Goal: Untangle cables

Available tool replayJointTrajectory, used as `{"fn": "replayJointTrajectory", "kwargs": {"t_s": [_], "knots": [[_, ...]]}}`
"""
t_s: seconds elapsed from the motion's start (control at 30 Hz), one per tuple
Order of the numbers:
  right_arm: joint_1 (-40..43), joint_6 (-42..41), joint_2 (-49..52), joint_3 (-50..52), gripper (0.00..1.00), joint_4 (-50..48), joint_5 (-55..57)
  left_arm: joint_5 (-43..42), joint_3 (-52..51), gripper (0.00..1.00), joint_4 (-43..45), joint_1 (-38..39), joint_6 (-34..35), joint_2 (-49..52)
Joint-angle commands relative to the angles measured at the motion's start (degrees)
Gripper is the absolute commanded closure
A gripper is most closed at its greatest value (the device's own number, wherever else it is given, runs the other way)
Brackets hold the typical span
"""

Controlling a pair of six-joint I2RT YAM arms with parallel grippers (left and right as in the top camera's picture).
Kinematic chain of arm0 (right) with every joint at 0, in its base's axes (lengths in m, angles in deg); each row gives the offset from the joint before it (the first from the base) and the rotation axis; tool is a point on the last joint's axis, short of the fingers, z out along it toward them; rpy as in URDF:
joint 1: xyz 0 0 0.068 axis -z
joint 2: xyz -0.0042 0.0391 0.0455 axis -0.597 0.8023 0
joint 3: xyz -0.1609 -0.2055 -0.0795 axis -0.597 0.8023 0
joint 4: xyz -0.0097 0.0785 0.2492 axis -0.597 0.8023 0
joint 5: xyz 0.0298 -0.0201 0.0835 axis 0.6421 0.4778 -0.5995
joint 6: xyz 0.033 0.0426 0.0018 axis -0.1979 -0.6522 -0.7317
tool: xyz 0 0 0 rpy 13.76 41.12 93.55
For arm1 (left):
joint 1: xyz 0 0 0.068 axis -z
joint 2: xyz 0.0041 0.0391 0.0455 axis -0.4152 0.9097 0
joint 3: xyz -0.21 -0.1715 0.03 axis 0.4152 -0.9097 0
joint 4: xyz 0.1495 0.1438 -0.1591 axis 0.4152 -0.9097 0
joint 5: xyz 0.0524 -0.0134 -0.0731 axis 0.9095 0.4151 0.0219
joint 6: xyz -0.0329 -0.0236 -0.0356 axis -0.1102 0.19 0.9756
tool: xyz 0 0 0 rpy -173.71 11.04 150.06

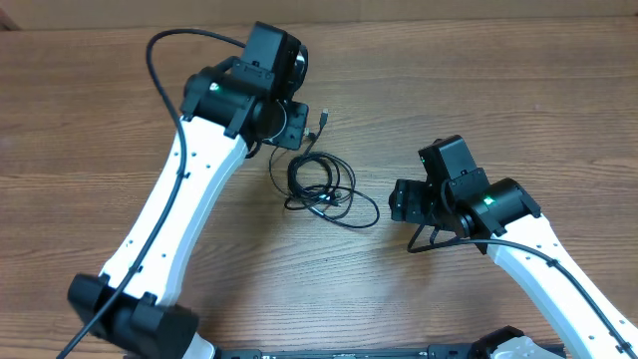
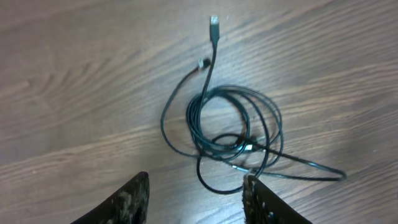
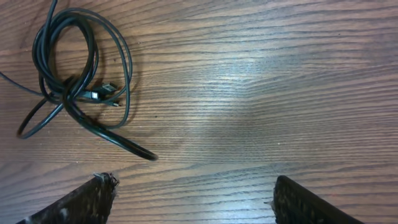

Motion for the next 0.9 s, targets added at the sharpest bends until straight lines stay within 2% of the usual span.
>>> {"fn": "replayJointTrajectory", "kwargs": {"t_s": [0.0, 0.2, 0.33, 0.5, 0.87], "knots": [[-0.07, -0.42, 0.07, 0.02, 0.2, -0.09, 1.16, 0.63, -0.87, 0.5, -0.37, -0.09, 2.29, 2.99], [-0.07, -0.42, 0.07, 0.02, 0.2, 0.24, 1.16, -1.92, -0.87, 0.51, -1.27, -0.09, 2.84, 9.07], [-0.07, -0.39, 0.07, 0.02, 0.2, 0.66, 1.16, -4.02, -0.87, 0.57, -1.31, -0.09, 2.89, 13.4], [-0.07, -0.39, 0.07, 0.02, 0.19, 0.81, 1.18, -3.91, -0.87, 0.59, -2.69, -0.09, 5.55, 18.14], [-0.07, -0.39, 0.07, 0.02, 0.18, 0.76, 1.18, -4.15, -0.87, 0.51, -4.46, -0.42, 7.78, 25.35]]}}
